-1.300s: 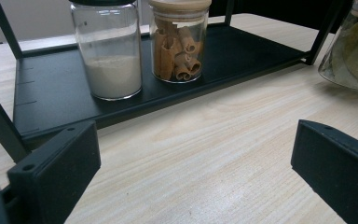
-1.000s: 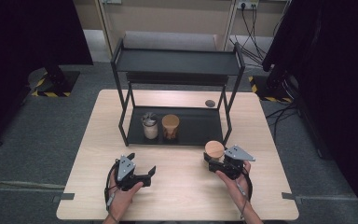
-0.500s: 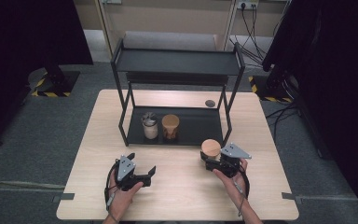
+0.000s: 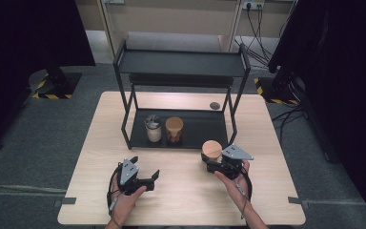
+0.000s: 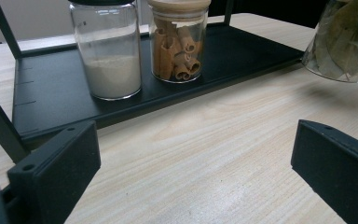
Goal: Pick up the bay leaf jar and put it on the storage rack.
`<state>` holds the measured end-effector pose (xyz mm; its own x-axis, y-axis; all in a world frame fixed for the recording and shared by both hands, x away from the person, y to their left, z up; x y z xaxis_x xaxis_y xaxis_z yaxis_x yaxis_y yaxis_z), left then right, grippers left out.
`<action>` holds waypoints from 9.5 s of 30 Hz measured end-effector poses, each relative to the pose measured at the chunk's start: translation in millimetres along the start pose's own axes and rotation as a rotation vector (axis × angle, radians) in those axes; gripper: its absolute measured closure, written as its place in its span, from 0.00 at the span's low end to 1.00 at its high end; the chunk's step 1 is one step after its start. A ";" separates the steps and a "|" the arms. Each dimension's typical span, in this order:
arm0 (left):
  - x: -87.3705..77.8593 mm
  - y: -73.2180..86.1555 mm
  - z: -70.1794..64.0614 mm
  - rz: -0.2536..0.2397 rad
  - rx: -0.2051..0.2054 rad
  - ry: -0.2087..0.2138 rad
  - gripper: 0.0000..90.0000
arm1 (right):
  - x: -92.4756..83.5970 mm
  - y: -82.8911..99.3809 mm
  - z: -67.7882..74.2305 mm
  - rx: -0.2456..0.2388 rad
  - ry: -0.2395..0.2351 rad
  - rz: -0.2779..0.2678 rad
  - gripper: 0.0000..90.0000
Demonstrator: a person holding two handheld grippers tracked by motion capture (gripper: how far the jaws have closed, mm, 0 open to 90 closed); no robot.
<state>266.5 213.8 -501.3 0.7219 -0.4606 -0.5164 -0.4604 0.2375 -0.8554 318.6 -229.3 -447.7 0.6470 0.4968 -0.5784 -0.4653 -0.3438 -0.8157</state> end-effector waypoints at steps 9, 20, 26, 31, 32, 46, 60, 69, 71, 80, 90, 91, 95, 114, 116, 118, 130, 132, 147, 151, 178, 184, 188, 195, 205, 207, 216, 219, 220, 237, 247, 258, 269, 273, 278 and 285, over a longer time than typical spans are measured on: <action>0.0 -0.1 0.1 0.000 0.000 0.000 0.01 | 1.9 -4.8 -0.5 -0.008 -0.005 -0.001 0.29; 0.0 0.1 0.1 -0.001 0.000 0.000 0.01 | 3.9 -11.8 -1.0 -0.014 -0.013 -0.005 0.29; -0.1 0.2 0.2 -0.002 0.000 0.001 0.01 | 6.7 -15.1 -1.2 -0.016 -0.016 -0.001 0.29; -0.1 0.2 0.4 -0.002 0.000 0.002 0.01 | 9.4 -17.7 -2.5 -0.014 -0.016 0.002 0.29; -0.1 0.2 0.4 -0.001 -0.001 0.002 0.01 | 9.8 -17.7 -2.8 -0.014 -0.016 0.002 0.29; -0.1 0.2 0.3 -0.001 -0.001 0.002 0.01 | 13.7 -25.3 -5.7 -0.013 -0.013 -0.004 0.29; -0.1 0.4 0.8 -0.002 -0.005 0.004 0.01 | 21.6 -38.5 -6.6 -0.008 -0.009 -0.019 0.29; -0.1 0.4 1.0 -0.002 -0.005 0.005 0.01 | 28.1 -45.9 -7.6 -0.009 0.002 -0.012 0.29; -0.2 0.4 1.0 -0.003 -0.002 0.005 0.01 | 29.6 -47.3 -8.4 -0.006 0.005 -0.011 0.29; -0.1 0.4 1.1 -0.003 -0.004 0.005 0.01 | 35.2 -50.3 -13.1 0.009 0.016 -0.004 0.29; -0.2 0.5 1.0 -0.003 -0.003 0.005 0.01 | 38.1 -55.3 -14.7 0.017 0.026 -0.005 0.29; -0.1 0.5 1.0 -0.003 -0.003 0.005 0.01 | 38.9 -55.4 -15.0 0.018 0.027 -0.007 0.29; -0.2 0.5 1.1 -0.004 -0.005 0.005 0.01 | 41.7 -56.2 -15.8 0.024 0.031 -0.003 0.29; -0.2 0.5 1.3 -0.004 -0.006 0.006 0.01 | 58.4 -60.6 -18.4 0.043 0.061 0.006 0.29; -0.2 0.5 1.3 -0.003 -0.006 0.006 0.01 | 60.3 -61.5 -18.4 0.044 0.063 0.008 0.29; -0.2 0.6 1.3 -0.004 -0.006 0.006 0.01 | 62.5 -61.9 -18.7 0.040 0.069 0.009 0.29; -0.2 0.5 1.5 -0.004 -0.006 0.007 0.01 | 76.7 -65.2 -19.9 0.046 0.090 0.015 0.29; -0.3 0.6 1.5 -0.004 -0.006 0.008 0.01 | 78.8 -66.1 -19.7 0.045 0.093 0.018 0.29; -0.1 0.3 1.6 -0.002 -0.006 0.007 0.01 | 91.1 -65.4 -21.0 0.060 0.107 0.030 0.29; -0.2 0.4 1.7 -0.003 -0.007 0.008 0.01 | 94.6 -63.9 -21.3 0.064 0.110 0.036 0.29; -0.2 0.5 1.7 -0.003 -0.006 0.008 0.01 | 107.0 -59.6 -20.9 0.069 0.126 0.041 0.29; -0.2 0.6 1.7 -0.004 -0.007 0.009 0.01 | 106.9 -59.5 -21.9 0.069 0.121 0.042 0.29; -0.3 0.6 1.8 -0.004 -0.006 0.009 0.01 | 106.7 -59.7 -22.2 0.074 0.119 0.044 0.29; -0.3 0.6 1.7 -0.004 -0.006 0.009 0.01 | 104.5 -59.8 -20.2 0.107 0.120 0.038 0.17; -0.1 0.4 1.7 -0.003 -0.005 0.008 0.01 | 102.2 -57.6 -21.6 0.150 0.112 0.033 0.06; -0.1 0.4 1.6 -0.002 -0.004 0.008 0.01 | 101.7 -57.0 -21.5 0.144 0.106 0.033 0.06; -0.1 0.4 1.5 -0.002 -0.004 0.008 0.01 | 95.7 -56.7 -19.1 0.135 0.101 0.020 0.06; -0.1 0.3 1.6 -0.002 -0.005 0.008 0.01 | 93.7 -57.1 -19.2 0.132 0.097 0.020 0.06; -0.1 0.3 1.6 -0.002 -0.005 0.008 0.01 | 93.1 -57.0 -19.0 0.132 0.096 0.018 0.06; -0.1 0.4 1.2 -0.002 -0.004 0.006 0.01 | 80.2 -53.3 -18.0 0.123 0.080 0.003 0.06; -0.2 0.6 1.4 -0.004 -0.005 0.007 0.01 | 74.6 -52.0 -15.4 0.112 0.069 -0.009 0.06; -0.2 0.4 1.1 -0.003 -0.003 0.005 0.01 | 68.2 -49.3 -14.4 0.110 0.055 -0.018 0.06; -0.2 0.5 1.1 -0.003 -0.004 0.005 0.01 | 62.3 -48.1 -8.5 0.089 0.030 -0.031 0.06; -0.1 0.3 1.1 -0.002 -0.004 0.005 0.01 | 60.5 -46.9 -7.6 0.086 0.026 -0.033 0.06; -0.1 0.3 1.1 -0.002 -0.004 0.005 0.01 | 57.5 -44.6 -5.9 0.080 0.014 -0.037 0.06; 0.0 0.2 1.0 -0.002 -0.005 0.004 0.01 | 52.8 -39.6 -3.7 0.074 -0.002 -0.039 0.06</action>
<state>266.9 214.8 -501.5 0.7204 -0.4645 -0.5150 -0.4618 0.2327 -0.8559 373.5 -192.4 -446.0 0.6644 0.5102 -0.5461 -0.4830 -0.2645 -0.8347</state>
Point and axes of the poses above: each handheld gripper's, and its own axes: x roughly forward along the jaws, y roughly out of its underside, z roughly to its left, the point moved 5 cm from there along x, roughly forward along the jaws, and after that the axes turned 13 degrees about z, right-handed, at the moved point
